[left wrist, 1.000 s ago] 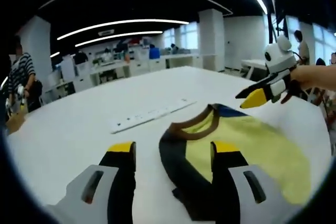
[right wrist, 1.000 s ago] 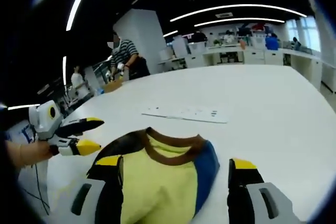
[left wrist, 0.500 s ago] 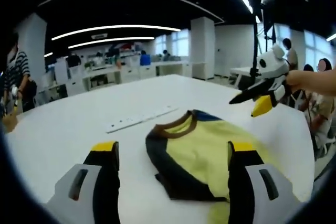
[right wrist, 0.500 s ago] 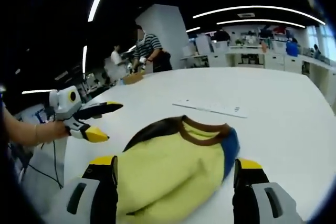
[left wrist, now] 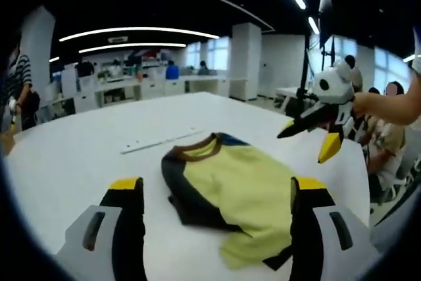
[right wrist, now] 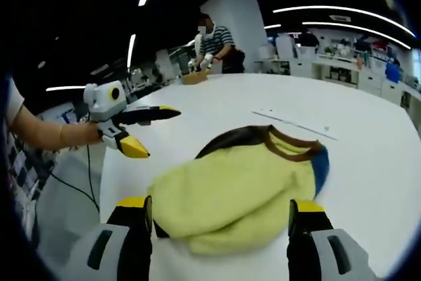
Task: Fold the garment on the visible template until the final outline fits inside the template.
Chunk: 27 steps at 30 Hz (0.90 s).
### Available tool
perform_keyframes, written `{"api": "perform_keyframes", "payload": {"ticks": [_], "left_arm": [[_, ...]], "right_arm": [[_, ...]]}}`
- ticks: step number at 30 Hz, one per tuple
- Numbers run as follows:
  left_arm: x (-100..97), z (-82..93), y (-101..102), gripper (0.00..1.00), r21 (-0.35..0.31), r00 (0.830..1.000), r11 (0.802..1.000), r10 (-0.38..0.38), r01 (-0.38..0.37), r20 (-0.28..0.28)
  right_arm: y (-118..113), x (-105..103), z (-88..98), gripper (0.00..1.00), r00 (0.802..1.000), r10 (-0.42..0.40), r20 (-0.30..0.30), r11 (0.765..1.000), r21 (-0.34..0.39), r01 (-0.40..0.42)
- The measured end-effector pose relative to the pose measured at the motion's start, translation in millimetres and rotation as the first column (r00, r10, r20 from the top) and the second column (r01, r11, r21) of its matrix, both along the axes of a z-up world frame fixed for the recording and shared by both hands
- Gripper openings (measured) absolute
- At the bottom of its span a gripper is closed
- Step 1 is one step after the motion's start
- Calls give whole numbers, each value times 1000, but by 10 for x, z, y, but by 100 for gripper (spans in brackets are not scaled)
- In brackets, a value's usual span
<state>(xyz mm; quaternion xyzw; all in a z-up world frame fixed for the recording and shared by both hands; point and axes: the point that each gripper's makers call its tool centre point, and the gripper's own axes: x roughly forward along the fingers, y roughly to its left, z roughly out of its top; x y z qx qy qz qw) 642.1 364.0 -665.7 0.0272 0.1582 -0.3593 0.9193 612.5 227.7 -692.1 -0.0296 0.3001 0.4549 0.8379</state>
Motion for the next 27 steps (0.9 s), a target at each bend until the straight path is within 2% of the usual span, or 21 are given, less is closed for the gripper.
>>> {"api": "perform_keyframes", "payload": {"ticks": [5, 14, 19, 23, 27], "left_arm": [[-163, -6, -35, 89, -4, 1000, 1000, -13, 13, -8], [-348, -13, -56, 89, 3, 999, 999, -39, 39, -10], [-442, -39, -17, 89, 5, 999, 999, -39, 39, -20], [-509, -53, 6, 88, 11, 999, 999, -39, 39, -26], [-584, -63, 4, 88, 8, 999, 999, -42, 42, -31]], "right_arm": [[116, -237, -72, 79, 996, 91, -14, 996, -19, -91], [236, -440, -193, 71, 983, 180, -20, 983, -32, -181], [316, -501, -218, 60, 979, 204, 11, 978, -40, -204], [384, -572, -308, 52, 969, 244, 40, 967, -89, -240], [464, -609, -356, 43, 968, 246, 43, 968, -71, -242]]}}
